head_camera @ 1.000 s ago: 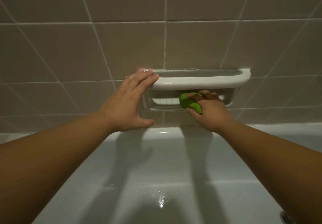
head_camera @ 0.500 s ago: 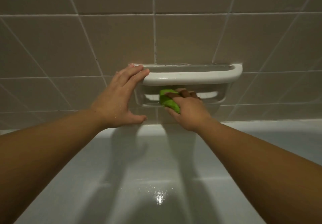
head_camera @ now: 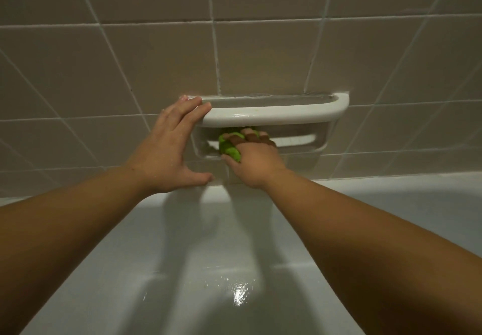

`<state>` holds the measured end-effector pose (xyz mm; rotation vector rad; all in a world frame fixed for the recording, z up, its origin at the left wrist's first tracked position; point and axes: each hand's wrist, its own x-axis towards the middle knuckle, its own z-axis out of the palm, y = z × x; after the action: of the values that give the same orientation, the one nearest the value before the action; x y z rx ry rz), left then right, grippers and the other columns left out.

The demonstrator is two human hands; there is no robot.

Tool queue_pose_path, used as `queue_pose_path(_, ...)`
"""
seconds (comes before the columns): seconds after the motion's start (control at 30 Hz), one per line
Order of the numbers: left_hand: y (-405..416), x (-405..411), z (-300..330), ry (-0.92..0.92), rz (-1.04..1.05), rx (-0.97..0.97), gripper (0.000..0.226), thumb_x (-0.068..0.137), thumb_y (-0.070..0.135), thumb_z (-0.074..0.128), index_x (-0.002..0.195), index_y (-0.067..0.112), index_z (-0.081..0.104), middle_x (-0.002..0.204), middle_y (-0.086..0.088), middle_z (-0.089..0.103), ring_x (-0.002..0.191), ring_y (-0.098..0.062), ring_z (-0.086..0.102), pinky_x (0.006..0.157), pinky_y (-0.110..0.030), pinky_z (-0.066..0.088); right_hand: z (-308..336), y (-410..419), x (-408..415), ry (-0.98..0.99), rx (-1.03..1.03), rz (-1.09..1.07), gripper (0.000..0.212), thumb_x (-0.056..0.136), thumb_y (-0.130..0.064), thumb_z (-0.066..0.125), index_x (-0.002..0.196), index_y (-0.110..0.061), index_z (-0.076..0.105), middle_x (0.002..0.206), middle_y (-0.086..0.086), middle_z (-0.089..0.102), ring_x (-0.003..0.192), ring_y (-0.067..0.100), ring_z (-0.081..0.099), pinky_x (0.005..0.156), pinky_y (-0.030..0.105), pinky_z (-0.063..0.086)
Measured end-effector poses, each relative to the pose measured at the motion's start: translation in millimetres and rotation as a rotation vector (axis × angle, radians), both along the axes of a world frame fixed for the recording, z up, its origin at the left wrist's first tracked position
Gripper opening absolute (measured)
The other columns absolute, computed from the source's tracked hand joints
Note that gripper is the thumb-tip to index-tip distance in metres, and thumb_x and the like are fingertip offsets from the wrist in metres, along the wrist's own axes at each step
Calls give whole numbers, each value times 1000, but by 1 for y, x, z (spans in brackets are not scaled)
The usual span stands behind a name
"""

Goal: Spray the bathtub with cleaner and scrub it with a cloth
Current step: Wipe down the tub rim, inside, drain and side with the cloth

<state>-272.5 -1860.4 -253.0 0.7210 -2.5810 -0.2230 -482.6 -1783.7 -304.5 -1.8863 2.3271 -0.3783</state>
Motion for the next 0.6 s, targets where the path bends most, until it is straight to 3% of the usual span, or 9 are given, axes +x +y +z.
queue_pose_path(0.13, 0, 1, 2, -4, -6, 18, 127, 56, 67, 78, 162, 31, 19, 168, 6, 17, 158, -19, 6, 126, -44, 18, 2, 11, -24, -48, 3, 102, 57, 97, -62, 50, 151, -48, 40, 155, 2, 41, 137, 34, 39, 114, 41, 34)
queue_pose_path(0.23, 0, 1, 4, -33, -2, 33, 131, 57, 60, 88, 162, 31, 17, 168, 7, 14, 158, -17, 3, 126, -44, 17, -2, 16, -44, -4, 5, -2, 57, 97, -62, 48, 151, -46, 38, 149, 1, 43, 129, 33, 43, 109, 42, 37)
queue_pose_path(0.37, 0, 3, 5, -38, -10, 37, 132, 56, 59, 89, 163, 31, 15, 169, 8, 12, 158, -17, 0, 125, -41, 16, -1, -14, -1, 38, 12, -163, 55, 96, -56, 48, 147, -37, 40, 152, 6, 39, 131, 40, 39, 108, 48, 36)
queue_pose_path(0.5, -2, 3, 3, -34, -22, 43, 133, 56, 56, 91, 163, 30, 16, 169, 7, 12, 158, -17, 1, 126, -41, 15, -3, -28, 31, 23, -45, -16, 53, 96, -59, 48, 147, -46, 39, 151, 1, 40, 124, 38, 42, 103, 46, 39)
queue_pose_path(0.6, -1, 2, 3, -29, -17, 44, 130, 56, 63, 84, 163, 31, 16, 169, 8, 13, 158, -17, 2, 125, -43, 17, -2, -16, 14, 27, -25, 70, 56, 97, -64, 46, 150, -52, 34, 154, 1, 39, 129, 36, 41, 108, 45, 39)
